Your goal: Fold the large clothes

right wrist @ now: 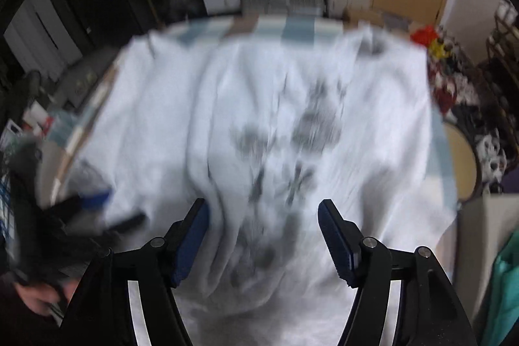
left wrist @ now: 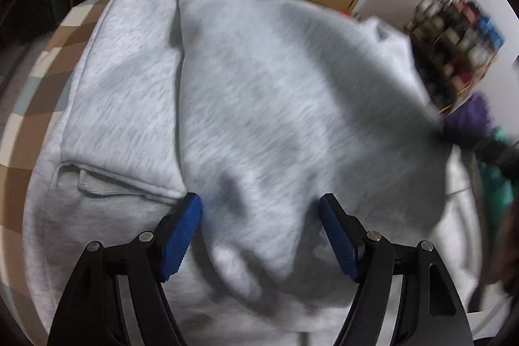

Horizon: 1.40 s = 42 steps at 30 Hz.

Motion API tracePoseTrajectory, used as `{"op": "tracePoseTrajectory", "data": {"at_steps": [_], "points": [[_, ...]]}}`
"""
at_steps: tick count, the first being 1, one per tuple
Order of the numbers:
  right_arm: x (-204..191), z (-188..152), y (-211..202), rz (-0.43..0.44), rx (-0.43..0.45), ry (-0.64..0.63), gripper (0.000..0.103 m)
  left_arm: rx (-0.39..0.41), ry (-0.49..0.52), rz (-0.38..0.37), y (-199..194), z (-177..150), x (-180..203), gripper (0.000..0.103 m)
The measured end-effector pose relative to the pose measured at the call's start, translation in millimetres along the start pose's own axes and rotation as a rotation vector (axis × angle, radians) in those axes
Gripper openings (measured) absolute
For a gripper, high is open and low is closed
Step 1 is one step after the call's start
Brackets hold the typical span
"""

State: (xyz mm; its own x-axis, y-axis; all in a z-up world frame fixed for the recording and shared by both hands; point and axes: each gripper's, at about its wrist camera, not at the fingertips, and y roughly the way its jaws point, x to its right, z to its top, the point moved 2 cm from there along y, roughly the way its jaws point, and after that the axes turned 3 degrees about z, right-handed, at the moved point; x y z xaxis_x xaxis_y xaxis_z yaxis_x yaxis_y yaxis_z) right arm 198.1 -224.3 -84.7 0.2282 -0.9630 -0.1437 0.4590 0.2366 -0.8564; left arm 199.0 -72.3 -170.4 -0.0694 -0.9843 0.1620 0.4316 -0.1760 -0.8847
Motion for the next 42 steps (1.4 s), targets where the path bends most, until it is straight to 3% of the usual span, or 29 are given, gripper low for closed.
{"op": "tracePoseTrajectory", "data": {"at_steps": [3,8,10,16,22,29,31,33,35,38,39,42], "points": [[2,17,11,-0.081,0.013,-0.013,0.07,-0.013,0.033,0.036,2,-4,2,0.074],[10,-3,82,-0.11,-0.144,0.021,0.069,-0.021,0.036,0.019,0,-6,-2,0.074],[12,-10,81,-0.084,-0.104,0.04,0.069,-0.017,0.05,0.026,-1,-7,-2,0.074],[37,-11,53,-0.021,-0.15,0.056,0.069,-0.023,0.046,0.029,-1,-10,-3,0.074],[95,30,8,-0.153,0.016,0.151,0.074,-0.023,0.074,0.031,-4,-14,-2,0.075],[137,66,75,-0.316,-0.081,0.167,0.074,-0.042,0.078,0.032,-7,-9,-2,0.075],[154,65,82,-0.303,-0.083,0.196,0.074,-0.019,0.04,0.011,-22,6,-6,0.074],[169,66,80,-0.246,-0.058,0.247,0.075,0.131,-0.025,-0.026,-64,25,-28,0.074],[180,67,74,-0.199,-0.021,0.274,0.079,0.222,-0.083,0.007,-91,55,-56,0.081],[195,76,69,-0.153,0.025,0.301,0.088,0.15,-0.047,0.075,-77,103,-72,0.084],[199,77,72,-0.145,0.022,0.313,0.089,0.093,0.0,0.144,-59,126,-77,0.084],[204,80,88,-0.102,-0.013,0.347,0.089,0.017,0.045,0.223,-20,159,-90,0.084]]}}
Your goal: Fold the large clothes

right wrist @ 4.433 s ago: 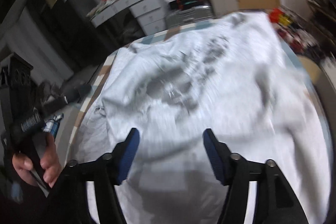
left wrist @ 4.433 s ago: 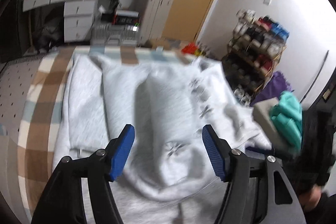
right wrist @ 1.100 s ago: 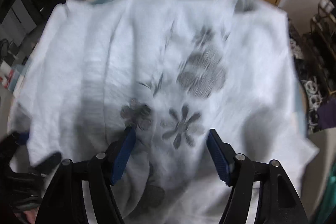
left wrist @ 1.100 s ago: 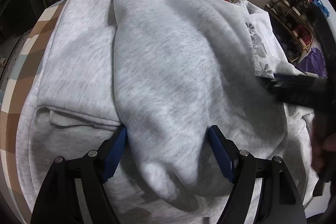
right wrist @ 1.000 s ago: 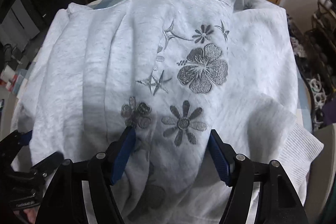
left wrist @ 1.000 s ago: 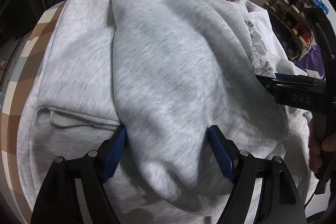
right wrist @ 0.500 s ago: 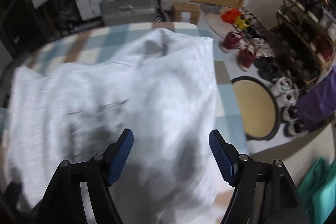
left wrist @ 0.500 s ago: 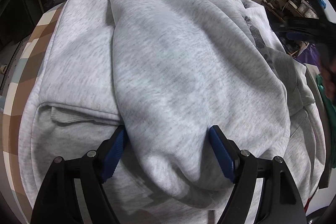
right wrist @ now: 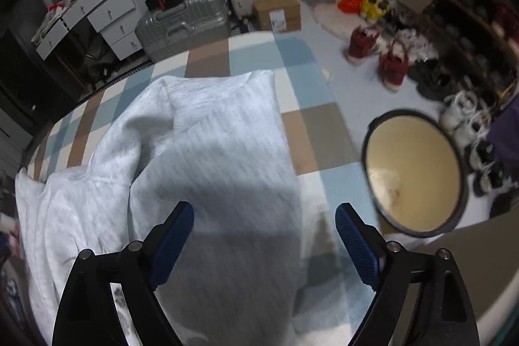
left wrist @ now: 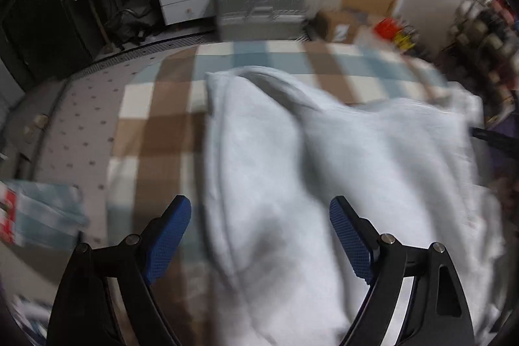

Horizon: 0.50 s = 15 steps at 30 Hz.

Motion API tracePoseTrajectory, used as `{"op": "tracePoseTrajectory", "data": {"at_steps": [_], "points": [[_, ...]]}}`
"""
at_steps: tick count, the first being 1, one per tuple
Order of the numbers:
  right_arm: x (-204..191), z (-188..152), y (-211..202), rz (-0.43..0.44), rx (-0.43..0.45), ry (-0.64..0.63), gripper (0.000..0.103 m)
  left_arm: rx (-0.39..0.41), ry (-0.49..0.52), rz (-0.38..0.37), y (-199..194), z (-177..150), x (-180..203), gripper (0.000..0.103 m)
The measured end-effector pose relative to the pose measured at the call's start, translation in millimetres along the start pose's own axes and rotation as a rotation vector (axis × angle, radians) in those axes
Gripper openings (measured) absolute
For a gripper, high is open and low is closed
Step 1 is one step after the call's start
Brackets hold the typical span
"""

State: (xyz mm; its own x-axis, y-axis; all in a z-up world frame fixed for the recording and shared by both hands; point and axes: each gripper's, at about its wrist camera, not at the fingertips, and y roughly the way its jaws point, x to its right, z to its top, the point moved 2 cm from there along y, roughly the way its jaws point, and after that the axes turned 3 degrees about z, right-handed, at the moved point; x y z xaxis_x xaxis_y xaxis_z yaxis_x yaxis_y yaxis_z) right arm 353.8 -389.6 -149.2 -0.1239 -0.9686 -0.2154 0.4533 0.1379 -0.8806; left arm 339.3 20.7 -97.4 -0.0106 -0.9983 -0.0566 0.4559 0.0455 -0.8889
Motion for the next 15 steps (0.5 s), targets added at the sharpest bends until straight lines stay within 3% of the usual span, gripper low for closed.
{"op": "tracePoseTrajectory", "data": {"at_steps": [4,6,8,10,11,13,15], "points": [[-7,4,6,0.035,0.001,-0.062,0.089,-0.103,-0.015,-0.046,45,10,-8,0.084],[-7,5,10,0.063,-0.02,-0.075,0.087,-0.16,-0.033,-0.063,65,7,-15,0.078],[-9,4,9,0.1,-0.022,-0.097,0.077,-0.176,-0.029,-0.099,73,1,-14,0.061],[-14,2,9,0.1,-0.026,-0.134,0.066,-0.156,0.003,-0.106,70,-1,-7,0.051],[-16,1,9,0.094,-0.023,-0.149,0.064,-0.133,0.035,-0.101,66,-4,-3,0.039],[-24,-4,5,0.098,-0.009,-0.193,0.04,-0.11,0.064,-0.11,59,-6,2,0.021],[-32,-9,0,0.119,0.002,-0.231,0.022,-0.065,0.076,-0.104,48,-13,4,0.014]]}}
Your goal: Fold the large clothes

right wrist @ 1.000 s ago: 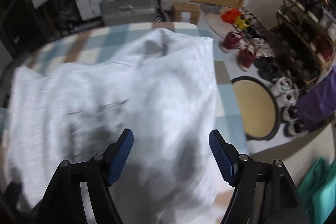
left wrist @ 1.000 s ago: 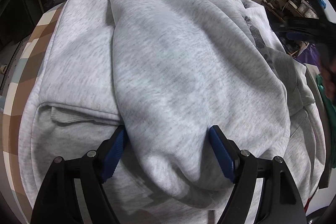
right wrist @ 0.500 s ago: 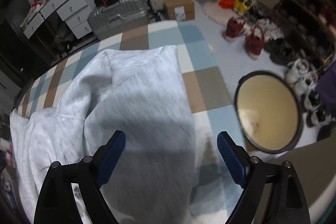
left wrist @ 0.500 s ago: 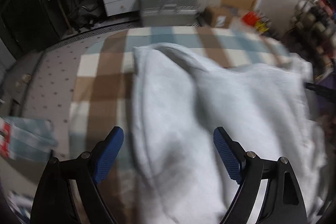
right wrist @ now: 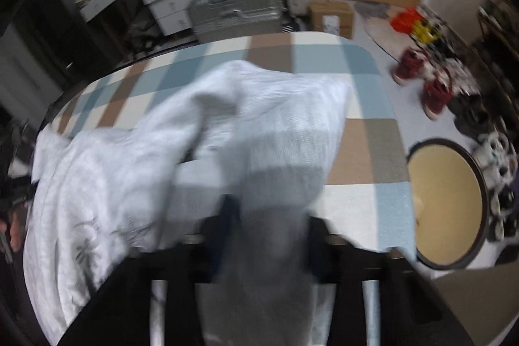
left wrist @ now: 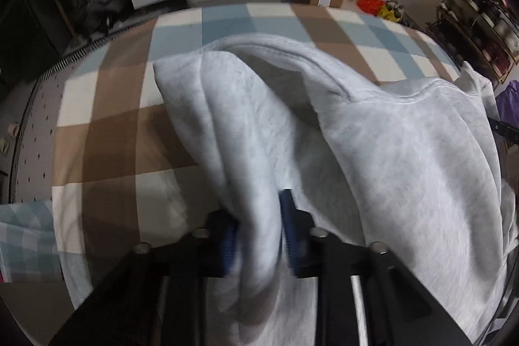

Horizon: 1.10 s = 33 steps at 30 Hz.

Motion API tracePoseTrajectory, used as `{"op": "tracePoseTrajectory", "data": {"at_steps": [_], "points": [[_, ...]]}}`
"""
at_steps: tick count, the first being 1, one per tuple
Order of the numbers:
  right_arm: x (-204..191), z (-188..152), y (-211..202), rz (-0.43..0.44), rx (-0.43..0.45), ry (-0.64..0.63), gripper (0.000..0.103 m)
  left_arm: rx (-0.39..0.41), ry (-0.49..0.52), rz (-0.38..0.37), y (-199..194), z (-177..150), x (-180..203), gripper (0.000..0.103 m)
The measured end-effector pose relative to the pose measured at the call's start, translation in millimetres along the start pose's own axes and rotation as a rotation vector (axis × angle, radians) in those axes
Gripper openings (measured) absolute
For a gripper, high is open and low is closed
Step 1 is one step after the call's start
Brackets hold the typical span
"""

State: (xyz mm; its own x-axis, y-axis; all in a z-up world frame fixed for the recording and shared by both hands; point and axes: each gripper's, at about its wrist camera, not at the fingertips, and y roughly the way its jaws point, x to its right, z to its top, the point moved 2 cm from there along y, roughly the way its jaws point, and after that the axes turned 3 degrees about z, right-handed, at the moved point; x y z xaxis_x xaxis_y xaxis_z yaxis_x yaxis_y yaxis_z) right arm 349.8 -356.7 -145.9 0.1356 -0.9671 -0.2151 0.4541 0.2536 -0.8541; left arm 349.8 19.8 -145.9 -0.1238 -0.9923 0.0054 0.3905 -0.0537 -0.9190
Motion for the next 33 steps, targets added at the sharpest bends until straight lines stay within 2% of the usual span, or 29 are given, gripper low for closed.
{"op": "tracePoseTrajectory", "data": {"at_steps": [2,7,15,16,19,22,24,25,26,29,31,33], "points": [[-13,-2,-6,-0.053,0.021,-0.053,0.021,0.038,0.026,0.021,-3,0,3,0.013],[-33,-10,-17,-0.055,0.031,-0.126,0.018,0.103,0.112,0.092,-6,-6,11,0.012],[-26,-10,-32,-0.053,0.067,-0.098,0.018,0.095,0.162,0.132,2,1,11,0.014],[-26,-10,-33,-0.052,0.071,-0.097,0.018,0.089,0.171,0.143,2,1,12,0.018],[-28,-13,-34,-0.058,0.086,-0.108,0.018,0.036,0.181,0.19,6,-4,14,0.047],[-28,-17,-32,-0.041,0.097,-0.084,0.018,0.035,0.175,0.186,7,-7,14,0.047],[-25,-18,-29,-0.042,0.098,-0.057,0.018,0.027,0.136,0.155,7,-7,11,0.047],[-24,-17,-28,-0.043,0.1,-0.042,0.017,0.022,0.111,0.136,7,-7,8,0.04],[-22,-16,-28,-0.052,0.103,-0.033,0.017,0.018,0.086,0.119,7,-6,5,0.022],[-24,-11,-23,-0.1,0.096,-0.034,0.015,-0.01,0.002,0.088,10,2,-8,0.015],[-27,-5,-18,-0.128,0.086,-0.051,0.014,-0.012,0.009,0.106,11,6,-6,0.013],[-30,0,-14,-0.154,0.086,-0.073,0.013,-0.006,0.089,0.183,17,12,5,0.012]]}}
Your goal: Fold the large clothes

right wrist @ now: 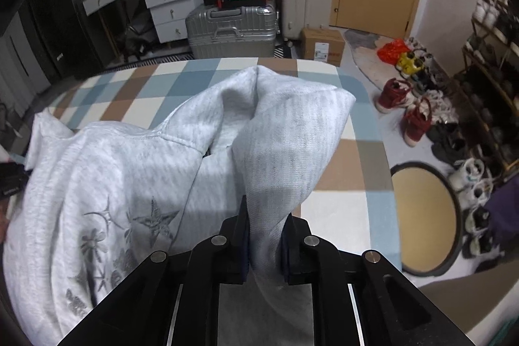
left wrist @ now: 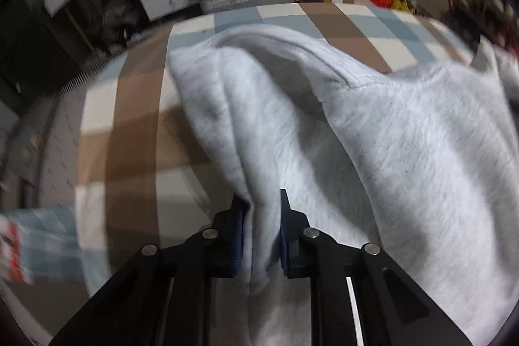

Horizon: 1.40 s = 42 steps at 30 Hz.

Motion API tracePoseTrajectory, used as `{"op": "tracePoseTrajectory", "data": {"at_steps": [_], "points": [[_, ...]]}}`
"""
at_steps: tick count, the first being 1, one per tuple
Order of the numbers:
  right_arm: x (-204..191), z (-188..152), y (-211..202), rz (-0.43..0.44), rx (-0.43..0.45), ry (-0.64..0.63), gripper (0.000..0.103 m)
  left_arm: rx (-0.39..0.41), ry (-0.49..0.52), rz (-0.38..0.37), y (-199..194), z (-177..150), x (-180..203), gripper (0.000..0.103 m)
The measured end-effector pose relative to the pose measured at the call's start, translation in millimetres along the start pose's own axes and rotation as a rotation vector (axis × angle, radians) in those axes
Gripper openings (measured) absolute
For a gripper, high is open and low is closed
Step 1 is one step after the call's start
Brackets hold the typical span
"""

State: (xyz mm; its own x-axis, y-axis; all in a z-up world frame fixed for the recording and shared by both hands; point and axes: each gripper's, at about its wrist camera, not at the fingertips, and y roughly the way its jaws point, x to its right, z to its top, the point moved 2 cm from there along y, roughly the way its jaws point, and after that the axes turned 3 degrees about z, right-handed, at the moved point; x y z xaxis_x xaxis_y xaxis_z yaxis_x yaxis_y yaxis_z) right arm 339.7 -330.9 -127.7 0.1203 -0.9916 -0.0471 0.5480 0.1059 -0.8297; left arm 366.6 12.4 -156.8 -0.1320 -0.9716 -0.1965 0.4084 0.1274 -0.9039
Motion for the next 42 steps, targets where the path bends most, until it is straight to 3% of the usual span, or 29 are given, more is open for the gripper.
{"op": "tracePoseTrajectory", "data": {"at_steps": [3,8,9,10,11,15,17,19,23,24,25,28,29,32,34,36,38,41,42], "points": [[-4,16,10,-0.053,0.007,-0.023,0.013,0.012,0.08,0.096,11,14,11,0.012],[-7,55,30,-0.114,0.045,0.013,0.017,0.002,0.092,0.204,34,53,1,0.015],[-6,60,33,-0.121,0.058,0.032,0.031,-0.005,0.051,0.239,38,64,-4,0.016],[-3,62,38,-0.136,0.049,0.05,0.057,-0.012,0.008,0.246,39,68,-10,0.016],[0,61,44,-0.151,0.007,0.067,0.064,-0.014,-0.047,0.233,36,71,-16,0.016],[-7,39,26,-0.151,0.016,0.021,0.062,0.052,-0.189,0.099,0,56,-32,0.017],[-22,24,1,-0.161,0.079,-0.05,0.063,0.104,-0.198,0.086,-23,42,-31,0.02],[-44,7,-21,-0.094,0.121,-0.084,0.078,0.125,-0.161,0.029,-46,24,-11,0.031],[-95,-7,-35,0.064,0.102,-0.114,0.076,0.149,-0.016,-0.066,-66,2,56,0.05],[-105,-7,-34,0.113,0.09,-0.108,0.076,0.141,0.01,-0.093,-65,-5,70,0.05],[-116,-9,-28,0.173,0.045,-0.087,0.075,0.114,0.048,-0.114,-59,-16,89,0.05],[-132,-29,3,0.208,-0.12,-0.02,0.07,0.034,0.065,-0.107,-33,-46,110,0.051],[-134,-37,13,0.197,-0.16,-0.019,0.067,0.085,0.052,-0.1,-33,-53,110,0.05],[-152,-51,14,0.092,-0.097,-0.177,0.065,0.136,0.004,-0.151,-30,-59,100,0.053],[-149,-45,14,0.109,-0.127,-0.141,0.063,0.163,-0.053,-0.21,-27,-61,89,0.052],[-140,-31,4,0.193,-0.12,-0.067,0.048,0.209,-0.061,-0.23,-30,-68,88,0.053],[-133,-24,-6,0.144,-0.064,-0.069,0.052,0.241,-0.028,-0.21,-31,-70,91,0.053],[-136,-45,16,0.074,-0.172,-0.179,0.056,0.218,-0.027,-0.219,-33,-68,94,0.053],[-136,-49,8,0.072,-0.111,-0.204,0.056,0.215,-0.038,-0.224,-34,-67,92,0.053]]}}
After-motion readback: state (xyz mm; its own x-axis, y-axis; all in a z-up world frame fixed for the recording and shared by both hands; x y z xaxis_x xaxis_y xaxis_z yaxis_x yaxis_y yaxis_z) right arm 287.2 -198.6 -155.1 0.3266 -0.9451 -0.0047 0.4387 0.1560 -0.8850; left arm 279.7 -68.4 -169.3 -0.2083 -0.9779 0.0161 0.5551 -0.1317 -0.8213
